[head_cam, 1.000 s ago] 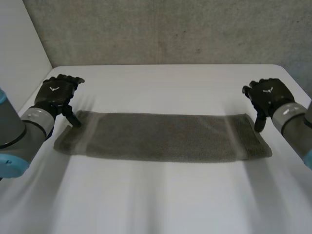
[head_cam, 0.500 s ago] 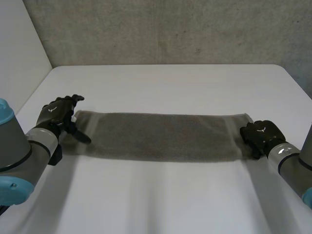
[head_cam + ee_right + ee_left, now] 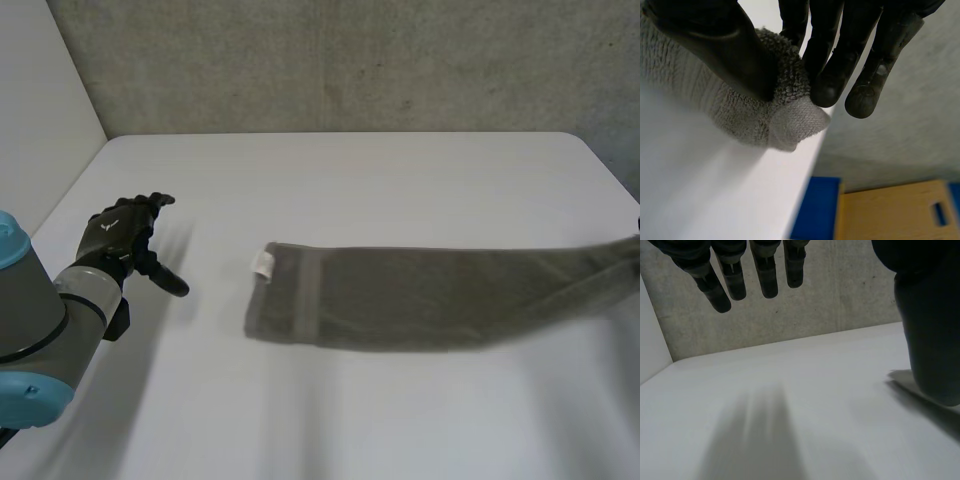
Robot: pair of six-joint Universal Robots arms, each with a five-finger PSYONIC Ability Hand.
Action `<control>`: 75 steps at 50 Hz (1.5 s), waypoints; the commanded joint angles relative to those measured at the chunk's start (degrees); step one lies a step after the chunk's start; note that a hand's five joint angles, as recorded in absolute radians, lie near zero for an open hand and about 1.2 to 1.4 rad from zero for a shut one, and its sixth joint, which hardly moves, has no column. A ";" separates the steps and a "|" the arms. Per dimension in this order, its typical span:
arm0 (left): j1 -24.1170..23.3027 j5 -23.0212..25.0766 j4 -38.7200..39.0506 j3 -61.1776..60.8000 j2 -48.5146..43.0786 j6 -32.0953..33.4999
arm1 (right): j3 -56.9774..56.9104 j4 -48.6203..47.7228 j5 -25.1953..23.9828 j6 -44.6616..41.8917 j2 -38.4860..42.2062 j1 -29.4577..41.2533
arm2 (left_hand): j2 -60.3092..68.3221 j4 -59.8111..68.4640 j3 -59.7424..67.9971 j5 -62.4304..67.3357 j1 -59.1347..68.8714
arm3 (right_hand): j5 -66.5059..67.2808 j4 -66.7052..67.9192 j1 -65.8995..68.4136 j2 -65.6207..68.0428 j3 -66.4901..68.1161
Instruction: Fold the towel.
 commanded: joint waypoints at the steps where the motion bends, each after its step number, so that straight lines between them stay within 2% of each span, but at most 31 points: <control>1: -0.09 -0.02 0.28 -0.25 0.05 0.05 | -9.10 1.88 0.63 3.73 -2.37 15.65 | -4.88 -5.00 -4.10 -12.41 -4.67 | 3.92 3.37 4.44 4.49 4.07; 2: -0.09 -0.02 0.28 -0.25 0.05 0.05 | -10.51 1.88 0.45 5.75 -2.63 20.04 | -4.88 -5.00 -4.10 -12.41 -4.67 | 3.92 3.37 4.44 4.49 4.07; 3: -0.09 -0.02 0.28 -0.25 0.05 0.05 | -10.52 1.88 0.45 5.77 -2.63 20.08 | -4.88 -5.00 -4.10 -12.41 -4.67 | 3.92 3.37 4.44 4.49 4.07; 4: -0.09 -0.02 0.28 -0.25 0.05 0.05 | -11.83 1.45 0.45 7.34 -2.37 26.09 | -4.88 -5.00 -4.10 -12.41 -4.67 | 3.92 3.37 4.44 4.49 4.07; 5: -0.09 -0.02 0.28 -0.25 0.05 0.05 | -11.84 1.44 0.45 7.35 -2.37 26.15 | -4.88 -5.00 -4.10 -12.41 -4.67 | 3.92 3.37 4.44 4.49 4.07; 7: -0.09 -0.02 0.28 -0.25 0.05 0.05 | -13.94 1.09 0.37 8.23 -0.19 37.69 | -4.88 -5.00 -4.10 -12.41 -4.67 | 3.92 3.37 4.44 4.49 4.07; 8: -0.09 -0.02 0.28 -0.25 0.05 0.05 | -13.95 1.09 0.36 8.23 -0.17 37.75 | -4.88 -5.00 -4.10 -12.41 -4.67 | 3.92 3.37 4.44 4.49 4.07; 10: -0.09 -0.02 0.28 -0.25 0.05 0.05 | -15.35 1.26 0.54 8.41 5.51 47.20 | -4.88 -5.00 -4.10 -12.41 -4.67 | 3.92 3.37 4.44 4.49 4.07; 14: -0.18 -0.02 0.36 -0.34 -0.04 0.05 | -15.01 1.61 0.37 8.58 9.83 52.23 | -4.88 -5.00 -4.10 -12.41 -4.67 | 3.92 3.37 4.44 4.49 4.07; 15: -0.18 -0.02 0.36 -0.34 -0.04 0.05 | -14.83 1.62 0.63 8.58 11.59 53.56 | -4.88 -5.00 -4.10 -12.41 -4.67 | -9.51 -10.06 -8.99 -8.94 -9.36; 16: -0.35 -0.02 0.36 -0.34 -0.12 0.05 | -14.83 1.62 0.63 8.58 11.61 53.57 | -4.88 -5.00 -4.10 -12.41 -4.67 | -9.65 -10.20 -9.13 -9.07 -9.50; 17: -0.62 -0.02 0.45 -0.34 -0.21 0.05 | -14.91 1.79 1.32 8.58 12.74 53.92 | -4.88 -5.00 -4.10 -12.41 -4.67 | -45.95 -46.50 -45.43 -45.37 -45.80; 18: -0.62 -0.02 0.45 -0.34 -0.21 0.05 | -14.74 1.71 3.16 9.02 13.36 53.83 | -4.88 -5.00 -4.10 -12.41 -4.67 | -66.08 -66.63 -65.56 -65.51 -65.93; 24: -0.71 -0.02 0.54 -0.34 -0.83 0.14 | -12.89 1.97 10.82 12.80 12.75 52.34 | -4.88 -5.00 -4.10 -12.41 -4.67 | -66.08 -66.63 -65.56 -65.51 -65.93; 26: -0.88 -0.02 0.54 -0.34 -0.91 0.14 | -8.61 1.97 13.36 16.21 9.69 48.06 | -4.88 -5.00 -4.10 -12.41 -4.67 | -66.08 -66.63 -65.56 -65.51 -65.93; 31: -1.06 -0.02 0.54 -0.34 -1.09 0.14 | -1.73 1.18 12.14 18.60 4.66 42.49 | -4.88 -5.00 -4.10 -12.41 -4.67 | -66.08 -66.63 -65.56 -65.51 -65.93; 33: -1.06 -0.02 0.54 -0.34 -1.09 0.14 | 6.67 -0.22 7.43 20.27 1.07 37.42 | -4.88 -5.00 -4.10 -12.41 -4.67 | -66.08 -66.63 -65.56 -65.51 -65.93; 36: -1.23 -0.02 0.54 -0.34 -1.18 0.14 | 9.17 -1.11 5.99 20.54 0.18 35.82 | -4.88 -5.00 -4.10 -12.41 -4.67 | -65.83 -66.38 -65.31 -65.25 -65.68; 38: -1.50 -0.02 0.54 -0.34 -1.18 0.14 | 13.20 -2.42 3.98 20.63 -1.05 32.05 | -4.88 -5.00 -4.10 -12.41 -4.67 | -48.09 -48.64 -47.57 -47.51 -47.94; 39: -1.76 -0.02 0.54 -0.34 -1.27 0.14 | 13.21 -2.43 3.97 20.63 -1.05 32.04 | -4.88 -5.00 -4.10 -12.41 -4.67 | -48.00 -48.55 -47.48 -47.42 -47.85; 41: -1.94 -0.02 0.54 -0.43 -1.27 0.14 | 14.88 -3.65 3.01 20.71 -1.05 29.58 | -4.88 -5.00 -4.10 -12.41 -4.67 | -28.07 -28.63 -27.56 -27.50 -27.93; 42: -2.11 -0.02 0.54 -0.43 -1.35 0.14 | 14.88 -3.66 3.00 20.71 -1.05 29.57 | -4.88 -5.00 -4.10 -12.41 -4.67 | -27.98 -28.53 -27.46 -27.41 -27.83; 45: -2.64 -0.02 0.54 -0.87 -1.44 0.14 | 15.23 -4.79 2.39 21.07 -0.96 28.61 | -4.88 -5.00 -4.10 -12.41 -4.67 | 3.70 3.15 4.22 4.27 3.85; 55: -5.10 -0.02 -0.34 0.18 1.89 0.14 | 10.49 -4.36 2.74 20.89 -4.83 28.87 | -4.88 -5.00 -4.10 -12.41 -4.67 | 3.92 3.37 4.44 4.49 4.07; 62: -6.42 -0.02 -0.60 4.32 5.06 -0.39 | 0.91 -0.49 2.91 20.89 -4.39 38.54 | -4.88 -5.00 -4.10 -12.41 -4.67 | 3.92 3.37 4.44 4.49 4.07; 64: -7.03 -0.11 -1.48 5.63 5.50 -0.74 | -1.03 3.89 3.88 21.76 -1.24 41.61 | -4.88 -5.00 -4.10 -12.41 -4.67 | -27.68 -28.24 -27.17 -27.11 -27.54; 68: -7.74 -0.20 -2.09 6.69 5.24 -0.74 | 2.49 2.58 4.41 25.99 -2.02 40.47 | -4.88 -5.00 -4.10 -12.41 -4.67 | -34.20 -34.76 -33.69 -33.63 -34.06; 69: -8.35 -0.20 -2.18 7.30 4.89 -0.74 | 5.10 -0.03 4.06 28.08 -2.98 39.52 | -4.88 -5.00 -4.10 -12.41 -4.67 | -44.53 -45.08 -44.01 -43.95 -44.38; 71: -8.96 -0.28 -2.27 8.09 4.36 -0.83 | 8.20 -2.95 3.53 29.41 -4.30 37.75 | -4.88 -5.00 -4.10 -12.41 -4.67 | -47.32 -47.88 -46.81 -46.75 -47.18; 73: -9.50 -0.29 -2.27 8.71 3.74 -0.83 | 11.28 -5.50 2.74 30.12 -5.18 34.67 | -4.71 -4.83 -3.94 -12.24 -4.50 | -47.16 -47.71 -46.64 -46.58 -47.01; 75: -10.02 -0.46 -2.36 9.15 2.51 -0.83 | 16.35 -8.74 -0.49 30.29 -5.53 27.94 | -4.71 -4.83 -3.94 -12.24 -4.50 | -47.32 -47.88 -46.81 -46.75 -47.18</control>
